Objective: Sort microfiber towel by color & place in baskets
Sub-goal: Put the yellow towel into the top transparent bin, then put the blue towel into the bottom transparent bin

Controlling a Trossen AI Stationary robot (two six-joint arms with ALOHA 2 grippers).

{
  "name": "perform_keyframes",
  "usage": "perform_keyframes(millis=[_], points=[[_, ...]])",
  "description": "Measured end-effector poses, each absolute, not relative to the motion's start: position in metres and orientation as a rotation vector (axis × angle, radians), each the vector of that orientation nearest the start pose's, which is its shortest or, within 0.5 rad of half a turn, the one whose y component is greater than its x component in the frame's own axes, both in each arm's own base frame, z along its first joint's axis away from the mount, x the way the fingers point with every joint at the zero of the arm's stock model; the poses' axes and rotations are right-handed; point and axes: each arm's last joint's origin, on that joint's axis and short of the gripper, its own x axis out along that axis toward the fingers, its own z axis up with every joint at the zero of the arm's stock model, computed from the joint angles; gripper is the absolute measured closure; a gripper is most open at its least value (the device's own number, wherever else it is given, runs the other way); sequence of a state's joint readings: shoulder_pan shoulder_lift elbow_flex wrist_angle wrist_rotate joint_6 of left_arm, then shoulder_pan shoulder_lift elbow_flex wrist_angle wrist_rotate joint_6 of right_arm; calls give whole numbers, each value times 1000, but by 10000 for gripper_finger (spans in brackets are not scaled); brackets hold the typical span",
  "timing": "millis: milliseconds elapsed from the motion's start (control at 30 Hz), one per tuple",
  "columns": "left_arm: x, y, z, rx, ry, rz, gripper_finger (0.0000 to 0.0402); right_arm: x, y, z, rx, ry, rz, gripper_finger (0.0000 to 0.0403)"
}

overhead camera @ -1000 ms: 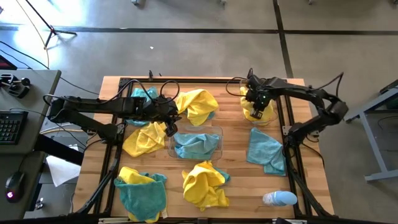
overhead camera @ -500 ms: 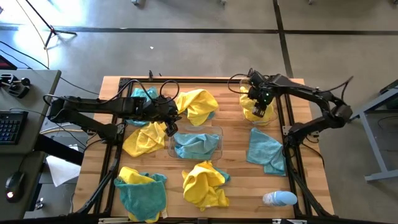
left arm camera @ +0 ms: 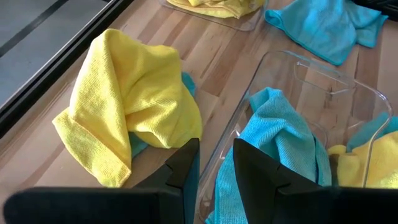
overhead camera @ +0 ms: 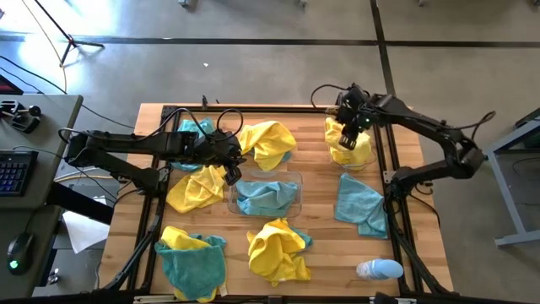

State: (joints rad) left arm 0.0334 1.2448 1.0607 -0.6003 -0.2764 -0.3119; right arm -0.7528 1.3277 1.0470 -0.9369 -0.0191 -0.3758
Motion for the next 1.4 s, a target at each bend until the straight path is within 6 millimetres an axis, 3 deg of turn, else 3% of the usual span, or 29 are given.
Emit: perform_keyframes(millis=[233, 567, 767, 933, 1100, 1400], points=[[255, 16, 300, -201, 729, 407, 314, 186, -186, 232, 149, 1291, -314, 392], [255, 16, 300, -243, 721, 419, 314, 188, -216, 186, 250, 1408, -301, 399], [255, 16, 300, -244, 720, 419, 314, 187, -218, 175, 281, 1487, -339, 402], [255, 16, 300, -242, 721, 419, 314, 182, -213, 187, 310, 1468, -378, 402], [255, 16, 300, -225, 725, 412, 314, 173, -200, 218, 324, 1378, -434, 402], [255, 16, 300, -154, 740, 384, 314, 155, -154, 272, 314, 1243, -587, 403]])
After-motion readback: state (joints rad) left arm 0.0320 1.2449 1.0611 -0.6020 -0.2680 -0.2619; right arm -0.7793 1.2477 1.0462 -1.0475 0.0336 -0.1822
